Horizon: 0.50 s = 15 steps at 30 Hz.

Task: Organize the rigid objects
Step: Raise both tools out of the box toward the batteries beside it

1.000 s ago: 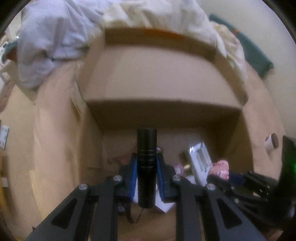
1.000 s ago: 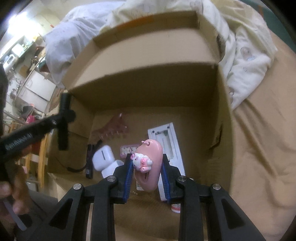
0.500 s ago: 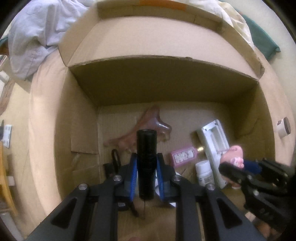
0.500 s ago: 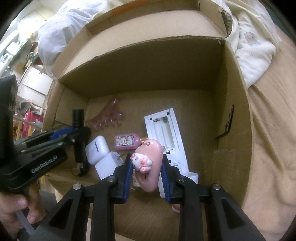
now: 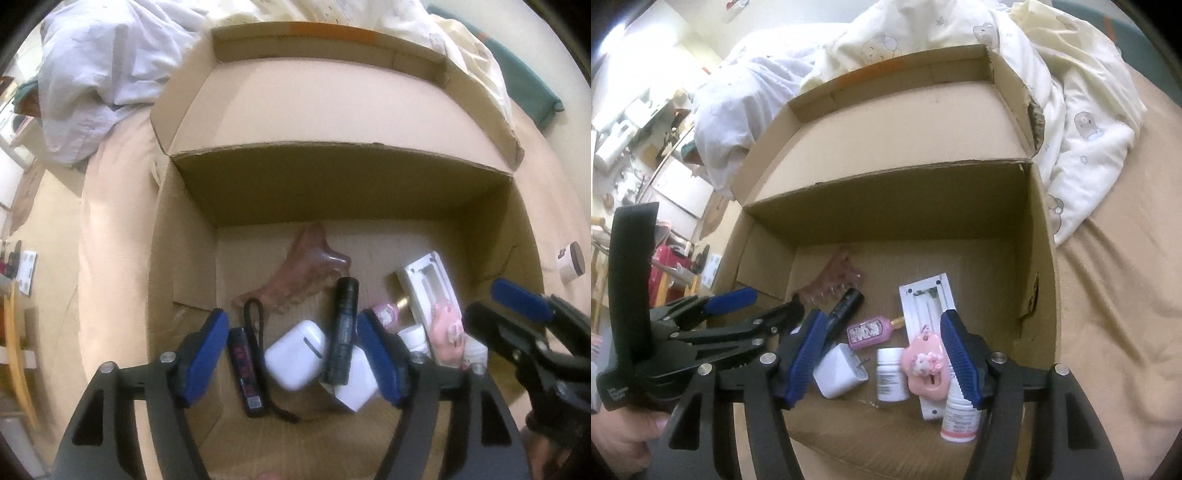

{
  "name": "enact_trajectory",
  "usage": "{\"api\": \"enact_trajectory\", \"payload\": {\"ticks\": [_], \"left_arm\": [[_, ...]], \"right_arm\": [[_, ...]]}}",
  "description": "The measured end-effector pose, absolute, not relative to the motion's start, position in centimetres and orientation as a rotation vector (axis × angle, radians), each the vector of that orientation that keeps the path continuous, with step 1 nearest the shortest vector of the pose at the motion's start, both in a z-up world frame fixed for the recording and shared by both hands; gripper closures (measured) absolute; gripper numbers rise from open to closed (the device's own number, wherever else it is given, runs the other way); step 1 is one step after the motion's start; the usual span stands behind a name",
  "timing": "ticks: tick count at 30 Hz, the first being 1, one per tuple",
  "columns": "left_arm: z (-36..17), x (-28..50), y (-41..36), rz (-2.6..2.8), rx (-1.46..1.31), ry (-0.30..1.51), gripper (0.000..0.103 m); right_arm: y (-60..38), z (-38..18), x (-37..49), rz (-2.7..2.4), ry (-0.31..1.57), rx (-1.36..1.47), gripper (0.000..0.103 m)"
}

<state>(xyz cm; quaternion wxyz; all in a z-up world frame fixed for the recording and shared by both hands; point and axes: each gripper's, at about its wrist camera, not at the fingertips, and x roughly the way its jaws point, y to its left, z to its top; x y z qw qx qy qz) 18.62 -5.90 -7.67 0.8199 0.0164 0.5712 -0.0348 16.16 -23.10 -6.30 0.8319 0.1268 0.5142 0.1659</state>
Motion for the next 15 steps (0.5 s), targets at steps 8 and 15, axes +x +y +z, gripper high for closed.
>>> {"api": "enact_trajectory", "payload": {"ticks": [8,15], "left_arm": [[-7.0,18.1,-5.4,-0.056,0.027,1.212,0.023],[-5.4,16.7,-5.3,-0.068,0.029,1.18,0.023]], "right_arm": [[-22.9,-6.2,15.9,0.338,1.092,0.259,0.035],[-22.9,-5.7,15.5,0.329,1.077,0.276,0.035]]}}
